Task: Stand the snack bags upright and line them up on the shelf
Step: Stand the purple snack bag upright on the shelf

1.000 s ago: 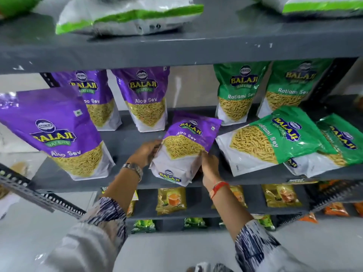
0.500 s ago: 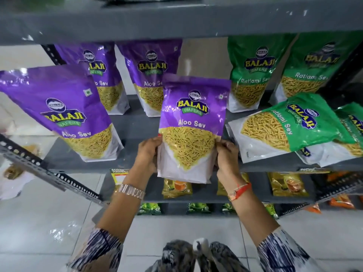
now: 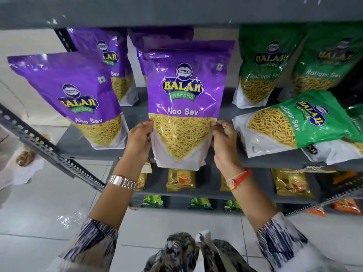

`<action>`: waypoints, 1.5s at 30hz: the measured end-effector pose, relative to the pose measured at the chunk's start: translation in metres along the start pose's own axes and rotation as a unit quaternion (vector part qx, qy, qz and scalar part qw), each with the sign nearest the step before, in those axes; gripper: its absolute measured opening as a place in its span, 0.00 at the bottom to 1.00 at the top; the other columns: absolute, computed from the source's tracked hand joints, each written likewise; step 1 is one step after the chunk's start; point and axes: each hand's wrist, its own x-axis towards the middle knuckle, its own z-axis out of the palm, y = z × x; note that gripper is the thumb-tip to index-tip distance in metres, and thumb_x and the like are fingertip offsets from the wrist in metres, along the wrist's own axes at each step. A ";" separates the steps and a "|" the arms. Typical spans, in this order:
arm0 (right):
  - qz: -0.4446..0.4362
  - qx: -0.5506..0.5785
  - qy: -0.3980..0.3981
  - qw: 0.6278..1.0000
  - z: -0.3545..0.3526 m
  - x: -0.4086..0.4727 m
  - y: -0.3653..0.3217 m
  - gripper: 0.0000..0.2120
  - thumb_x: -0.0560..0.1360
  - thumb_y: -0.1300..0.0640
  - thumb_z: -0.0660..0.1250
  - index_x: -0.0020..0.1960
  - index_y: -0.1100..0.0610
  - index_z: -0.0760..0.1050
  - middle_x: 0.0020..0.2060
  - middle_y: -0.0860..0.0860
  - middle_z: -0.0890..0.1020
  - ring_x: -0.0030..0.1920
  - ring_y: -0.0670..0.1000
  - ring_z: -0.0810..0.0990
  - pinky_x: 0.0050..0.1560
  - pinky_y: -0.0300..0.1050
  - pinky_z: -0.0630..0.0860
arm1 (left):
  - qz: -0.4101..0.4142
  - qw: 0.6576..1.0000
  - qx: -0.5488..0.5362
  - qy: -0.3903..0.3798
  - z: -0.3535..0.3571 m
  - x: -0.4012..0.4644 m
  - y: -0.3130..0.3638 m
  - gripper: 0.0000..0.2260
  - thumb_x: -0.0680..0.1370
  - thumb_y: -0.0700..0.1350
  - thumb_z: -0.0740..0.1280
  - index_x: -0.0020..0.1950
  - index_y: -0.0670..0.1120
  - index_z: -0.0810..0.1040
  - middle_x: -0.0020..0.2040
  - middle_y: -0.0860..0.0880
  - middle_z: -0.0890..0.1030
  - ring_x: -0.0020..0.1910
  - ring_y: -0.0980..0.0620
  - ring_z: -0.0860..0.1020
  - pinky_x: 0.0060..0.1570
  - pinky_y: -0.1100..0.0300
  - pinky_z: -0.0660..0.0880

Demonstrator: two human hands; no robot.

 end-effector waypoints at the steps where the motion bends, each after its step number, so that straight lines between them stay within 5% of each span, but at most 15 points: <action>1: -0.006 -0.010 -0.005 1.000 0.005 0.006 0.004 0.14 0.76 0.67 0.58 0.36 0.52 0.72 0.35 0.49 0.76 0.37 0.46 0.74 0.45 0.47 0.71 | 0.008 1.000 0.016 0.013 -0.001 0.005 0.000 0.09 0.76 0.37 0.59 0.39 0.46 0.75 0.28 0.54 0.80 0.29 0.56 0.78 0.31 0.63 0.72; 7: -0.011 0.008 -0.038 0.999 0.039 0.037 0.004 0.13 0.79 0.65 0.56 0.39 0.53 0.70 0.35 0.49 0.78 0.32 0.40 0.77 0.37 0.39 0.73 | 0.016 0.997 0.027 0.065 0.007 0.021 0.012 0.10 0.78 0.39 0.57 0.38 0.49 0.71 0.33 0.49 0.71 0.31 0.53 0.68 0.33 0.60 0.65; 11: 0.016 0.026 -0.068 0.997 0.054 0.046 0.010 0.11 0.79 0.64 0.55 0.41 0.53 0.70 0.38 0.50 0.79 0.39 0.47 0.78 0.46 0.45 0.74 | -0.001 0.995 0.003 0.096 0.006 0.033 0.016 0.09 0.78 0.41 0.58 0.39 0.50 0.70 0.35 0.49 0.71 0.34 0.52 0.68 0.37 0.59 0.67; 18: 0.020 0.035 -0.125 0.991 0.055 0.040 0.027 0.07 0.80 0.59 0.56 0.45 0.51 0.70 0.44 0.48 0.79 0.45 0.45 0.79 0.51 0.47 0.77 | 0.005 0.993 -0.026 0.117 -0.005 0.037 0.007 0.08 0.79 0.42 0.59 0.42 0.50 0.73 0.40 0.52 0.77 0.40 0.53 0.75 0.42 0.56 0.72; 21: 0.018 0.029 -0.134 0.990 0.052 0.036 0.027 0.05 0.79 0.59 0.57 0.48 0.52 0.70 0.46 0.49 0.80 0.48 0.48 0.79 0.56 0.53 0.76 | 0.039 0.987 -0.053 0.149 0.001 0.035 0.000 0.04 0.78 0.42 0.60 0.49 0.48 0.74 0.46 0.48 0.79 0.50 0.49 0.76 0.52 0.55 0.74; 25: -0.010 0.003 -0.109 0.994 0.032 0.029 0.029 0.06 0.78 0.58 0.61 0.54 0.52 0.71 0.55 0.53 0.79 0.55 0.48 0.79 0.60 0.49 0.75 | 0.081 0.964 -0.013 0.254 0.023 0.015 -0.010 0.17 0.78 0.46 0.59 0.65 0.43 0.66 0.56 0.44 0.75 0.51 0.45 0.76 0.51 0.54 0.72; 27: -0.049 -0.014 -0.077 0.996 0.009 0.022 0.029 0.07 0.76 0.58 0.64 0.53 0.50 0.72 0.53 0.53 0.81 0.56 0.49 0.80 0.61 0.48 0.75 | 0.135 0.953 -0.026 0.271 0.039 -0.004 -0.014 0.20 0.78 0.45 0.58 0.69 0.44 0.61 0.60 0.46 0.72 0.51 0.51 0.75 0.51 0.60 0.71; 30: -0.093 0.003 0.001 0.996 -0.035 0.007 0.026 0.07 0.75 0.62 0.65 0.51 0.53 0.74 0.47 0.53 0.82 0.50 0.49 0.82 0.56 0.47 0.78 | 0.309 0.908 -0.055 0.276 0.068 -0.033 -0.016 0.22 0.77 0.36 0.58 0.70 0.40 0.58 0.70 0.47 0.61 0.65 0.62 0.66 0.59 0.74 0.65; 34: -0.093 0.091 0.155 0.979 -0.085 0.002 0.016 0.10 0.74 0.65 0.66 0.47 0.52 0.72 0.40 0.49 0.77 0.44 0.48 0.78 0.45 0.44 0.80 | 0.480 0.855 0.037 0.192 0.116 -0.048 -0.023 0.23 0.73 0.35 0.60 0.66 0.49 0.63 0.72 0.38 0.60 0.73 0.41 0.59 0.73 0.46 0.57; 37: -0.041 0.147 0.222 0.963 -0.112 0.013 0.012 0.11 0.74 0.64 0.66 0.48 0.52 0.67 0.40 0.48 0.73 0.42 0.48 0.75 0.41 0.40 0.80 | 0.557 0.820 0.111 0.073 0.158 -0.044 -0.034 0.22 0.74 0.36 0.60 0.66 0.48 0.64 0.74 0.54 0.60 0.74 0.44 0.57 0.73 0.46 0.56; 39: -0.003 0.127 0.231 0.965 -0.124 0.019 0.015 0.11 0.75 0.61 0.66 0.52 0.56 0.65 0.43 0.52 0.75 0.43 0.50 0.76 0.38 0.38 0.78 | 0.529 0.839 0.131 0.000 0.188 -0.037 -0.040 0.17 0.75 0.37 0.59 0.64 0.44 0.68 0.69 0.56 0.67 0.73 0.51 0.62 0.72 0.50 0.60; 42: 0.030 0.049 0.189 0.980 -0.141 0.021 0.015 0.18 0.75 0.51 0.65 0.56 0.63 0.67 0.51 0.64 0.76 0.45 0.57 0.77 0.41 0.45 0.78 | 0.353 0.893 0.261 -0.103 0.232 -0.008 -0.047 0.14 0.75 0.41 0.58 0.59 0.40 0.73 0.52 0.42 0.79 0.53 0.44 0.77 0.54 0.53 0.72; 45: 0.043 0.069 0.191 0.978 -0.159 0.027 0.009 0.12 0.78 0.57 0.61 0.56 0.64 0.67 0.43 0.56 0.75 0.43 0.52 0.74 0.47 0.52 0.75 | 0.162 0.891 0.388 -0.172 0.276 0.023 -0.047 0.13 0.75 0.41 0.62 0.58 0.41 0.77 0.52 0.37 0.81 0.52 0.40 0.79 0.51 0.51 0.74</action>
